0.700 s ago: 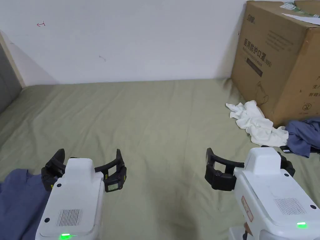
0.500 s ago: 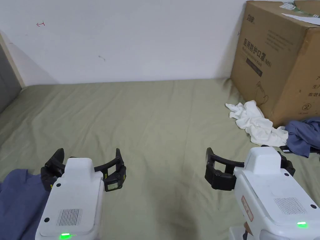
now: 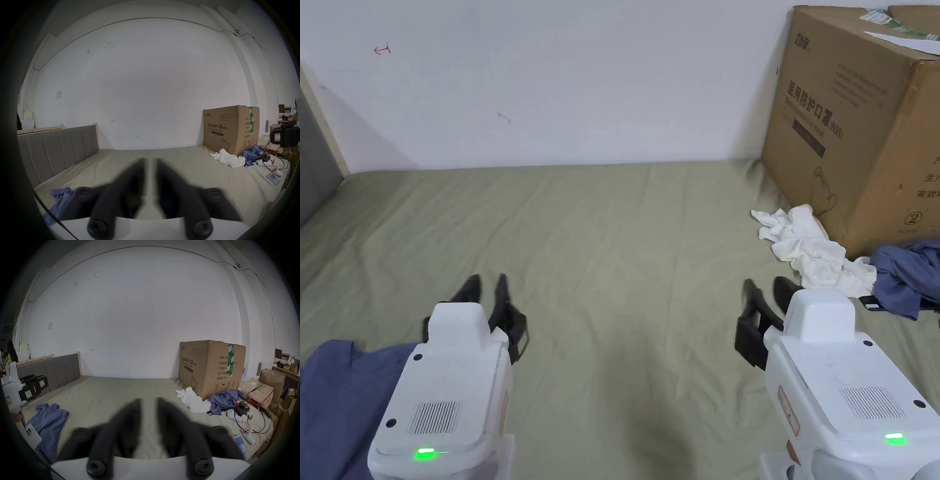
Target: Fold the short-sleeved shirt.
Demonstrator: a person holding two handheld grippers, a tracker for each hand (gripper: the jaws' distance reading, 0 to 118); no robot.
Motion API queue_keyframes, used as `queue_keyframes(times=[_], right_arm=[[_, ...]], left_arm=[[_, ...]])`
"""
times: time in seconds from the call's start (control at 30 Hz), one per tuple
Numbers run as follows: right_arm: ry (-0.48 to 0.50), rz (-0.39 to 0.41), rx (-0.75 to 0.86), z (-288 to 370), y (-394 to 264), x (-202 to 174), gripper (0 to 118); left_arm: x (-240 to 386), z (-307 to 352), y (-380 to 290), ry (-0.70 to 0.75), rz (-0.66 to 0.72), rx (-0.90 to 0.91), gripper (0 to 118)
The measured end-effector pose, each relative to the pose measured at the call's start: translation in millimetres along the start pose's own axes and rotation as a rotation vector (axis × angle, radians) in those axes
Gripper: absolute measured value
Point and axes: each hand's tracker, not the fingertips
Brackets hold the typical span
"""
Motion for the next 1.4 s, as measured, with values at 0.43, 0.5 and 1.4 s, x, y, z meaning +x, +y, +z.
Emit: queue_keyframes(times=[0.43, 0.5, 1.4], right_arm=[[0.012, 0.001, -0.006, -3.5, 5.0, -9.5, 1], [0.035, 0.007, -0.007, -7.5, 4.9, -14.1, 1], [0.678, 0.044, 0.009, -46.0, 12.4, -272.6, 1]], left_arm=[[-5.6, 0.5, -4.1, -0.001, -0.027, -0.025, 0], [-14.6, 3.2, -5.7, 0.022, -0.034, -0.028, 0], [-263.4, 156.2, -16.8, 0.662, -0.060, -0.128, 0]])
